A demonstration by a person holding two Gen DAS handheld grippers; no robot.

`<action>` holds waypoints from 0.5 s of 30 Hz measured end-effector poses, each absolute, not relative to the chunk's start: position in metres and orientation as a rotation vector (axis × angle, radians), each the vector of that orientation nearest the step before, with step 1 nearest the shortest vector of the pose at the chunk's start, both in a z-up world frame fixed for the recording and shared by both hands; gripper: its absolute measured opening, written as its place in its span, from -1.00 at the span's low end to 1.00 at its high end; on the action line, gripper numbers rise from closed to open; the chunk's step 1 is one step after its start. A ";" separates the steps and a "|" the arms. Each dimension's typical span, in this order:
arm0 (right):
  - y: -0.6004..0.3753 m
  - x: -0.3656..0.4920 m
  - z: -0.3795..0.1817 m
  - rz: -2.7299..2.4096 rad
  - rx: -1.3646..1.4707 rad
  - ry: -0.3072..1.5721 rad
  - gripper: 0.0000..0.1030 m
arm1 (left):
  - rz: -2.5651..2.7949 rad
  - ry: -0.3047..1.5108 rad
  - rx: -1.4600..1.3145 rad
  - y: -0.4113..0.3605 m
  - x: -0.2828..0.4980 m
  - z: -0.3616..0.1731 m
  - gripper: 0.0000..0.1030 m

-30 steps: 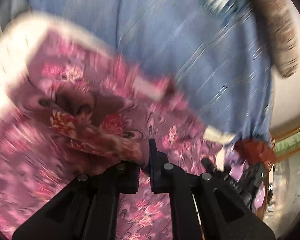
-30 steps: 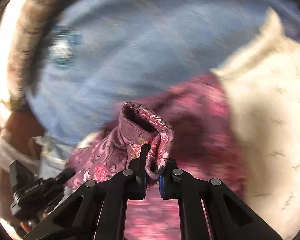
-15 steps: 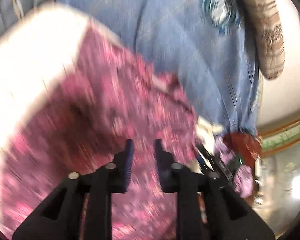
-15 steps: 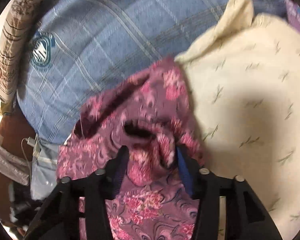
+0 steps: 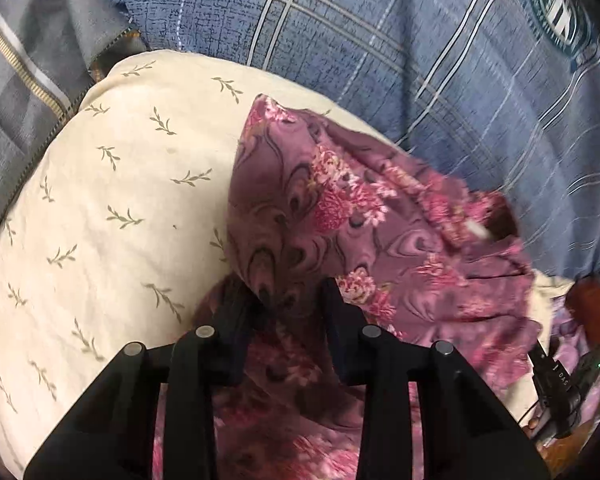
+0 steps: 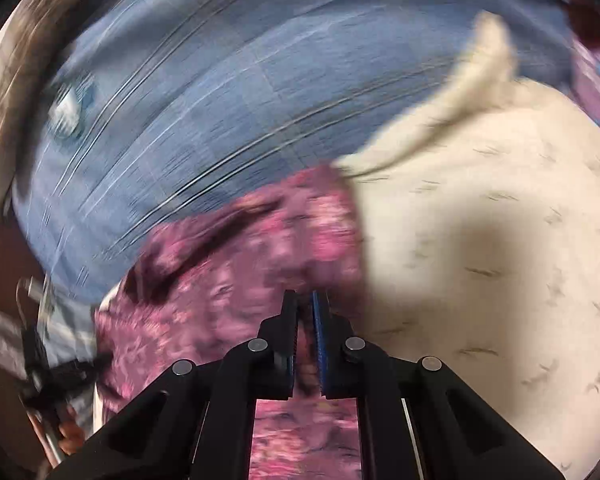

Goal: Fold small clothes

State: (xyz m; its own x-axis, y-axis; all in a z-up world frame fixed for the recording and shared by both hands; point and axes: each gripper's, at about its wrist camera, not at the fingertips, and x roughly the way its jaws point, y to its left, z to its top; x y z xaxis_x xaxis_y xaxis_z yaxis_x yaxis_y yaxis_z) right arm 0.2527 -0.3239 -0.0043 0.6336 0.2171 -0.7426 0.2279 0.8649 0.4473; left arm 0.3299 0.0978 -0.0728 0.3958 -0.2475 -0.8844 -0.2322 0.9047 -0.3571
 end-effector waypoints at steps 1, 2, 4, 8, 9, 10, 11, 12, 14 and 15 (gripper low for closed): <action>-0.329 0.252 -0.012 -0.030 0.543 0.921 -0.86 | -0.007 1.177 -0.466 0.096 0.332 -0.074 -0.38; -0.333 0.251 -0.022 -0.048 0.528 0.956 -0.86 | -0.010 1.172 -0.467 0.098 0.330 -0.074 -0.38; -0.341 0.246 -0.023 -0.014 0.585 0.953 -0.79 | -0.030 1.161 -0.471 0.103 0.326 -0.068 -0.38; -0.346 0.237 -0.009 0.074 0.697 0.898 -0.14 | -0.072 1.159 -0.543 0.117 0.314 -0.060 -0.38; -0.340 0.237 -0.007 0.084 0.679 0.896 0.08 | -0.081 1.160 -0.547 0.118 0.312 -0.057 -0.38; -0.338 0.236 -0.007 0.092 0.663 0.897 0.08 | -0.087 1.156 -0.546 0.119 0.309 -0.054 -0.38; -0.330 0.235 -0.007 0.100 0.637 0.897 0.08 | -0.097 1.146 -0.540 0.115 0.305 -0.050 -0.36; -0.324 0.235 -0.008 0.090 0.616 0.902 0.08 | -0.109 1.138 -0.521 0.113 0.296 -0.045 -0.29; -0.314 0.242 -0.017 0.073 0.566 0.939 0.05 | -0.128 1.144 -0.499 0.107 0.289 -0.040 -0.23; -0.309 0.242 -0.016 0.059 0.520 0.952 -0.24 | -0.138 1.144 -0.464 0.101 0.281 -0.038 -0.18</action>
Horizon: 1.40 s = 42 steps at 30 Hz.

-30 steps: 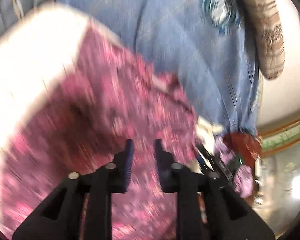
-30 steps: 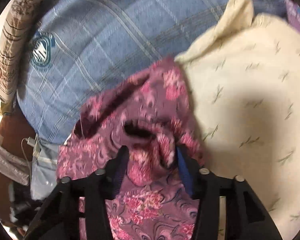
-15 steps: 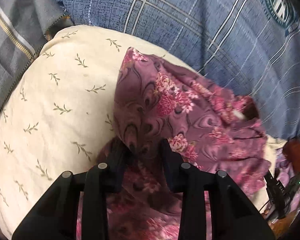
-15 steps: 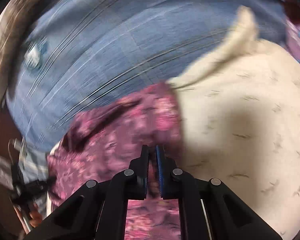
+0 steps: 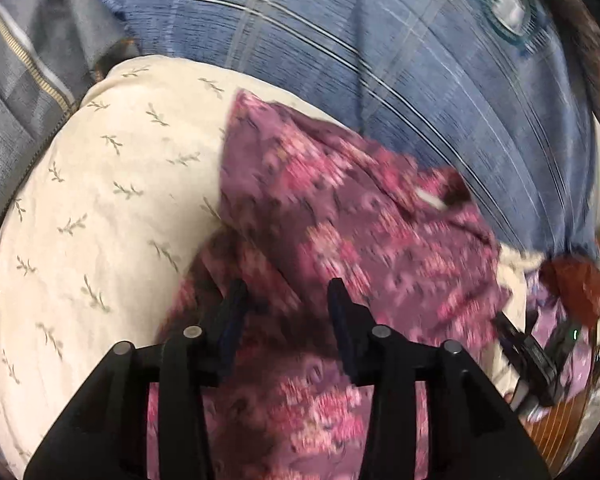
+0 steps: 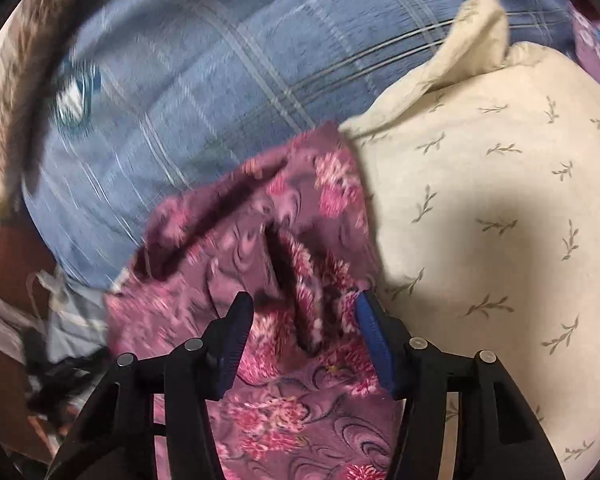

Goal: Fold small clothes

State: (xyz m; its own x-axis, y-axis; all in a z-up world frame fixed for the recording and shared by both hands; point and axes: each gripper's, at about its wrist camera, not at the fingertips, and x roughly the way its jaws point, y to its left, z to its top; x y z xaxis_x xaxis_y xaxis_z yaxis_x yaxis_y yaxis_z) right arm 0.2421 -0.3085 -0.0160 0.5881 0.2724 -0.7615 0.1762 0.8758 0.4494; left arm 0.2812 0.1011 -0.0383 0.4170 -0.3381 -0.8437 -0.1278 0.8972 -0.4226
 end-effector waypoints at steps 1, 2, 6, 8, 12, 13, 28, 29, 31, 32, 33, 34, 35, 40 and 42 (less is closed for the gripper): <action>-0.300 0.240 -0.011 0.050 0.442 0.957 -0.68 | -0.124 1.148 -0.399 0.093 0.277 -0.037 -0.17; -0.294 0.240 -0.007 0.055 0.396 0.953 -0.76 | -0.109 1.150 -0.347 0.086 0.276 -0.040 -0.17; -0.275 0.220 0.002 0.005 0.243 0.917 -0.80 | -0.046 1.221 -0.216 0.064 0.275 -0.075 -0.11; -0.280 0.217 -0.018 -0.023 0.251 0.984 -0.80 | -0.044 1.191 -0.230 0.068 0.272 -0.072 -0.11; -0.293 0.209 -0.014 0.016 0.352 0.999 -0.70 | -0.094 1.209 -0.246 0.077 0.258 -0.056 -0.13; -0.298 0.206 -0.006 0.030 0.388 0.988 -0.68 | -0.109 1.202 -0.243 0.081 0.254 -0.048 -0.13; -0.276 0.278 0.014 0.094 0.236 0.980 -0.82 | -0.028 1.203 -0.214 0.078 0.338 -0.044 0.19; -0.274 0.274 0.024 0.082 0.207 0.923 -0.82 | 0.003 1.200 -0.191 0.078 0.340 -0.051 0.19; -0.279 0.272 0.030 0.047 0.218 0.852 -0.83 | 0.006 1.219 -0.215 0.080 0.344 -0.065 0.24; -0.279 0.280 0.015 0.021 0.196 0.896 -0.83 | 0.011 1.222 -0.239 0.082 0.346 -0.071 0.25; -0.278 0.288 -0.004 -0.006 0.171 0.957 -0.82 | 0.017 1.219 -0.256 0.084 0.346 -0.073 0.27; -0.276 0.293 -0.023 -0.029 0.140 1.009 -0.82 | 0.021 1.215 -0.261 0.084 0.347 -0.073 0.27; -0.274 0.296 -0.035 -0.024 0.111 1.033 -0.79 | 0.021 1.215 -0.262 0.085 0.346 -0.072 0.27; -0.284 0.279 -0.002 -0.015 0.247 0.944 -0.41 | -0.022 1.168 -0.301 0.091 0.330 -0.044 0.15; -0.289 0.266 0.018 0.038 0.333 0.889 -0.41 | -0.062 1.129 -0.339 0.092 0.317 -0.029 0.15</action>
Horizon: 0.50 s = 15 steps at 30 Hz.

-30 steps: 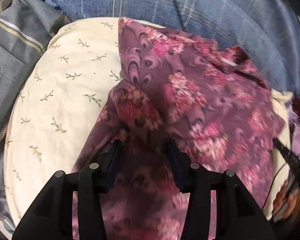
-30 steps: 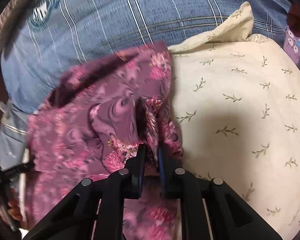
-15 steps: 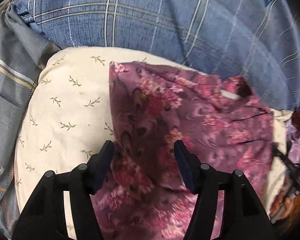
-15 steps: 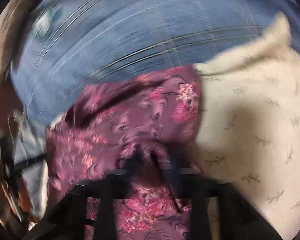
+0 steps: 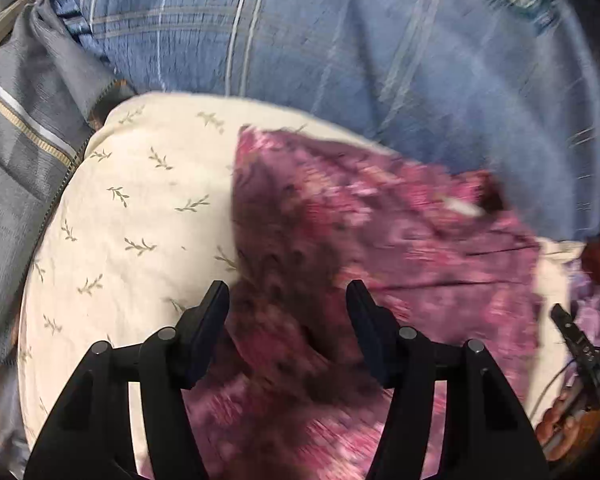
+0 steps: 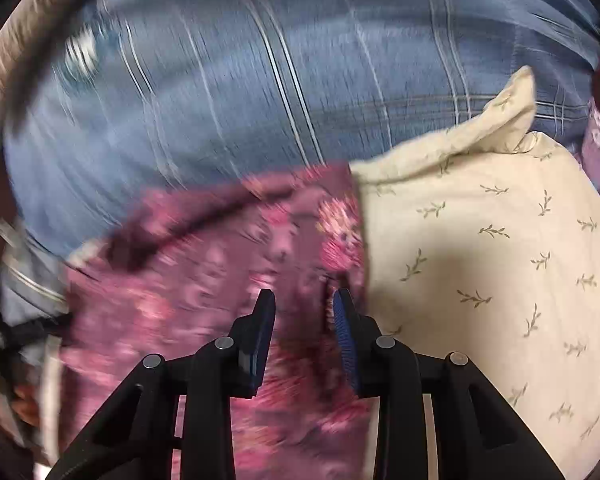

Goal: Fold small clothes

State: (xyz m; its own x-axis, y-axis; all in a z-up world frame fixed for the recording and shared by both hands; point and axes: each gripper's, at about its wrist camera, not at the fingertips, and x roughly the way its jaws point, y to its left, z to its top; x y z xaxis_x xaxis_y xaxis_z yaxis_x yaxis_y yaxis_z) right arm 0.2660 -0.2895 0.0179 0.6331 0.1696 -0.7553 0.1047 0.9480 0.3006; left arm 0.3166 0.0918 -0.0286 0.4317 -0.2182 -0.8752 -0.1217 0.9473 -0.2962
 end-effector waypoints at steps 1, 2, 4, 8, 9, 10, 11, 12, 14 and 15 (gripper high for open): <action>-0.293 0.257 0.023 0.059 0.341 0.870 -0.41 | -0.084 1.117 -0.345 0.091 0.308 -0.023 0.15; -0.290 0.250 0.028 0.080 0.340 0.848 -0.41 | -0.108 1.114 -0.344 0.088 0.302 -0.021 0.16; -0.287 0.234 0.028 0.124 0.332 0.841 -0.40 | -0.135 1.123 -0.295 0.076 0.290 -0.026 0.17; -0.285 0.233 -0.023 0.068 0.323 0.999 -0.43 | -0.088 1.229 -0.189 0.063 0.286 -0.068 0.24; -0.287 0.234 -0.034 0.063 0.340 0.998 -0.45 | -0.081 1.187 -0.222 0.067 0.282 -0.070 0.28; -0.287 0.233 -0.033 0.056 0.338 0.962 -0.45 | -0.071 1.167 -0.211 0.066 0.280 -0.067 0.29; -0.284 0.234 -0.032 0.041 0.319 0.975 -0.44 | -0.063 1.175 -0.192 0.064 0.279 -0.067 0.29; -0.282 0.235 -0.031 0.031 0.305 0.982 -0.44 | -0.052 1.175 -0.181 0.062 0.278 -0.064 0.28; -0.279 0.236 -0.027 0.013 0.273 1.001 -0.44 | -0.038 1.173 -0.170 0.061 0.273 -0.059 0.28; -0.275 0.235 -0.023 0.008 0.268 1.001 -0.44 | -0.036 1.171 -0.167 0.055 0.269 -0.054 0.27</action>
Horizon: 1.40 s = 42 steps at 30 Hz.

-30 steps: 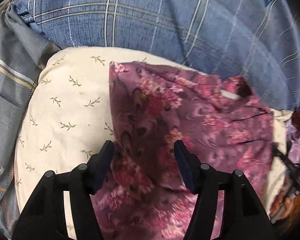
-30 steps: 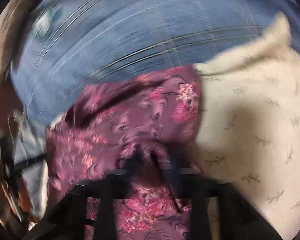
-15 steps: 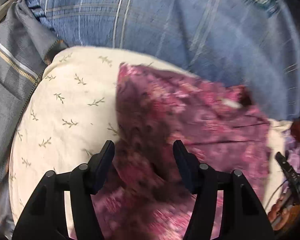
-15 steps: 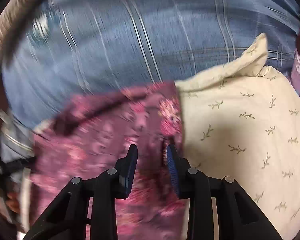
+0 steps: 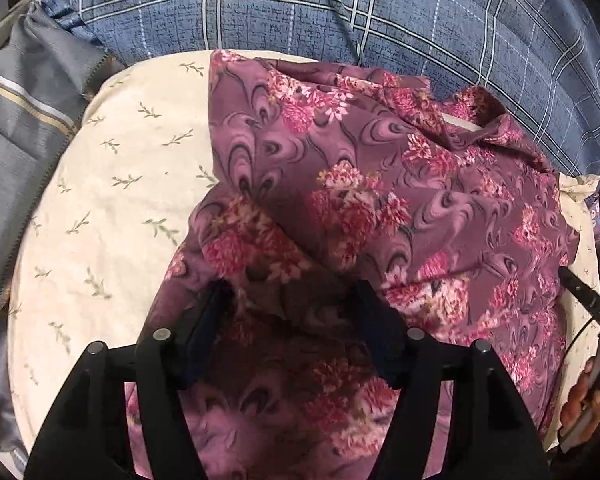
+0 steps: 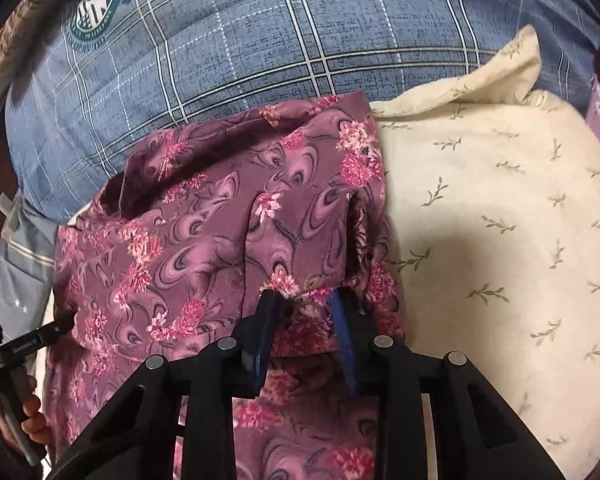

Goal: Fold small clothes

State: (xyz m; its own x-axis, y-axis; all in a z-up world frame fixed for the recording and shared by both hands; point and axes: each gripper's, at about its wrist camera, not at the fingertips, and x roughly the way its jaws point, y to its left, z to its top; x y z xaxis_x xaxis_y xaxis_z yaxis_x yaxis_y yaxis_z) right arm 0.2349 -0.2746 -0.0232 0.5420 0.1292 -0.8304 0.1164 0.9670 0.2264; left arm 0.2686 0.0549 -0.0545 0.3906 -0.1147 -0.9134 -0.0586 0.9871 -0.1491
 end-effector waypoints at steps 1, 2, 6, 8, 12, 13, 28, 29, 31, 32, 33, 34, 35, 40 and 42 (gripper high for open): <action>-0.270 0.231 -0.017 0.009 0.269 0.997 -0.44 | -0.033 1.163 -0.160 0.054 0.264 -0.049 0.27; -0.270 0.223 -0.011 0.019 0.277 0.985 -0.44 | -0.026 1.154 -0.152 0.052 0.258 -0.044 0.27; -0.260 0.182 0.014 0.036 0.259 0.975 -0.42 | -0.031 1.129 -0.119 0.046 0.231 -0.024 0.27; -0.253 0.158 0.026 0.041 0.235 0.980 -0.41 | -0.032 1.118 -0.101 0.040 0.216 -0.016 0.27; -0.243 0.111 0.040 0.065 0.219 0.999 -0.31 | -0.050 1.117 -0.081 0.041 0.172 -0.006 0.27; -0.240 0.100 0.042 0.071 0.218 1.006 -0.19 | -0.061 1.120 -0.085 0.044 0.172 -0.009 0.27; -0.262 -0.084 0.018 0.087 0.281 1.166 -0.05 | -0.142 1.257 -0.285 0.137 0.018 -0.025 0.51; -0.263 -0.086 0.018 0.079 0.281 1.164 -0.05 | -0.130 1.253 -0.302 0.143 0.016 -0.026 0.51; -0.268 -0.090 0.017 0.071 0.292 1.164 -0.05 | -0.070 1.251 -0.332 0.162 0.016 -0.030 0.51; -0.271 -0.089 0.016 0.067 0.295 1.175 -0.05 | -0.034 1.256 -0.352 0.172 0.019 -0.034 0.51; -0.272 -0.091 0.013 0.058 0.295 1.181 -0.05 | -0.015 1.263 -0.371 0.178 0.020 -0.038 0.51; -0.275 -0.090 0.014 0.046 0.297 1.181 -0.05 | -0.003 1.275 -0.395 0.185 0.023 -0.043 0.51; -0.276 -0.090 0.013 0.044 0.301 1.183 -0.05 | 0.003 1.289 -0.421 0.189 0.024 -0.049 0.51; -0.280 -0.090 0.013 0.031 0.296 1.205 -0.05 | -0.062 1.369 -0.383 0.171 0.027 -0.072 0.51; -0.274 -0.087 0.006 0.032 0.296 1.220 -0.05 | -0.081 1.383 -0.330 0.157 0.027 -0.074 0.52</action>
